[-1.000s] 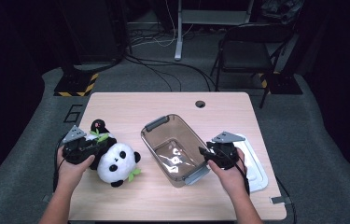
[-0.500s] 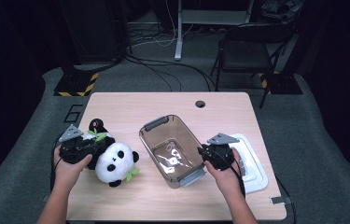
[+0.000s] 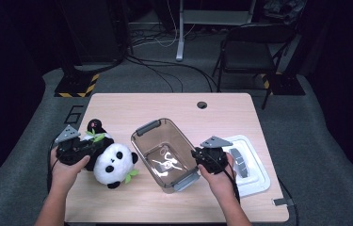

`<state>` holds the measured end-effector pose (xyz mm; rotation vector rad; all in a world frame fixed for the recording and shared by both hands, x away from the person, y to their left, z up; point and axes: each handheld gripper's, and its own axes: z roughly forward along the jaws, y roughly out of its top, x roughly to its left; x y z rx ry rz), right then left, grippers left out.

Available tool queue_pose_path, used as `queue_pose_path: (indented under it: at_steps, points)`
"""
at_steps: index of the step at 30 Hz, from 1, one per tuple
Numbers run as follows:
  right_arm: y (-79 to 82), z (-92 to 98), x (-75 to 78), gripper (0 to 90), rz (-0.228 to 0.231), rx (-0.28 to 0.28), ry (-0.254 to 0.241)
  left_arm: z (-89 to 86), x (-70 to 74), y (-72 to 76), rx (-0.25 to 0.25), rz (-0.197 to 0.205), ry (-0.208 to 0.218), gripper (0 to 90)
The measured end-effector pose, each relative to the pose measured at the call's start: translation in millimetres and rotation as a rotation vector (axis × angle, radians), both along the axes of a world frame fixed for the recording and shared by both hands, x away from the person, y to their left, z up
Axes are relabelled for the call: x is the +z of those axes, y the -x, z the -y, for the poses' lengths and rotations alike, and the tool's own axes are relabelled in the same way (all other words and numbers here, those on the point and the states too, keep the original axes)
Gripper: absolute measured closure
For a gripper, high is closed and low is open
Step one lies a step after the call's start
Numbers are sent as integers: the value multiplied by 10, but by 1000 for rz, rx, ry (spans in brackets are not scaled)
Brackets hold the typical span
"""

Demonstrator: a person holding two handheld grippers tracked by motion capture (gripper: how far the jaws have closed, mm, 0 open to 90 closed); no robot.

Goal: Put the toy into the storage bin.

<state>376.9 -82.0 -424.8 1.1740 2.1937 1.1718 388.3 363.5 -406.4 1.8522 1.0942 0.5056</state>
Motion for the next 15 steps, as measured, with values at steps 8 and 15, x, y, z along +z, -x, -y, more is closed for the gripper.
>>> queue_pose_path:
  at_steps: [8,15]
  points:
    - [28,-35,-13,760,2,-3,-18,-3,22,2,-8,-7,-6,728]
    - [22,-71,-16,626,9,29,-33,-59,78,19,12,0,10,728]
